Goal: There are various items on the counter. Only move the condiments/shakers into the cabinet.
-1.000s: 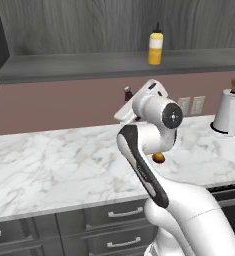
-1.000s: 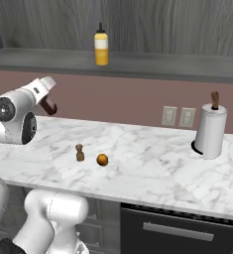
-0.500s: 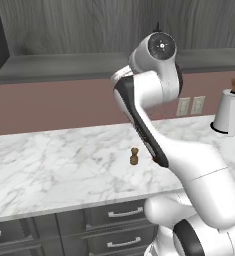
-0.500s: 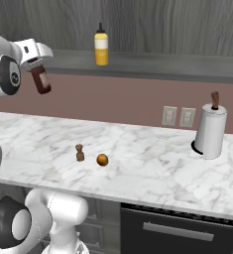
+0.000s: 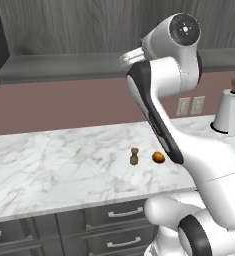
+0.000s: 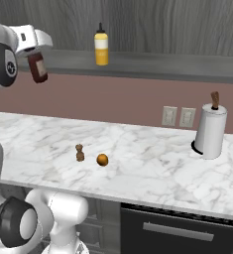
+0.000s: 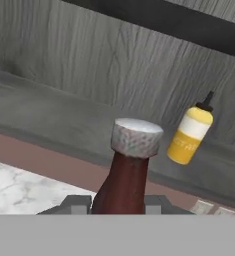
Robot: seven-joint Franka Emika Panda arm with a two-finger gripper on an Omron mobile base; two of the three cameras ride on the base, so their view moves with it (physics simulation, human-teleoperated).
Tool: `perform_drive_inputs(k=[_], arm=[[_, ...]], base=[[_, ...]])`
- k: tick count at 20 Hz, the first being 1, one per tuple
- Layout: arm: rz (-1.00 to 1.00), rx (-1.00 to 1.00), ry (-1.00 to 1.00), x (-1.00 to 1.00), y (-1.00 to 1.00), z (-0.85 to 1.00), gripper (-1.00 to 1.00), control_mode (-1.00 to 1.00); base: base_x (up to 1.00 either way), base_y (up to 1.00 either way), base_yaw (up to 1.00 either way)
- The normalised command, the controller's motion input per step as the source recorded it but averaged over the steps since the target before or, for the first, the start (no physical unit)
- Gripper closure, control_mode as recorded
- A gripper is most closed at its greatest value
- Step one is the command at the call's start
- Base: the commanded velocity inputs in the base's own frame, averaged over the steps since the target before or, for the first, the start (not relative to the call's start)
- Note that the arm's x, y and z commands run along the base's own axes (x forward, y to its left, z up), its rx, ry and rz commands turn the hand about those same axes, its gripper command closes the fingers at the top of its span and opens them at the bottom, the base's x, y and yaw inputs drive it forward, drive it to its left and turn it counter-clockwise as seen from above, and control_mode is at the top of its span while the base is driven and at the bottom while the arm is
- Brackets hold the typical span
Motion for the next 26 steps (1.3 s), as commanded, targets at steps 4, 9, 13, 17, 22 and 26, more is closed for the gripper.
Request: perform_drive_inputs(k=[4, 9, 13, 17, 22, 26], arm=[[0.0, 0.08, -0.1, 0.01, 0.0, 0.0, 1.0, -1.0], [-0.08, 0.07, -0.09, 0.27, 0.0, 0.21, 1.0, -1.0], [-0.11, 0.01, -0.05, 0.6, 0.0, 0.14, 1.0, -1.0], [-0.06, 0.0, 0.0, 0.84, 0.0, 0.01, 1.0, -1.0], [-0.02, 0.0, 0.02, 0.9, 0.0, 0.0, 1.0, -1.0], [0.0, 0.04, 0.05, 0.74, -0.09, 0.0, 1.0, -1.0]], base=[[0.0, 0.0, 0.0], [0.0, 0.0, 0.0], [0.0, 0.0, 0.0], [0.0, 0.0, 0.0], [0.0, 0.0, 0.0], [0.0, 0.0, 0.0]])
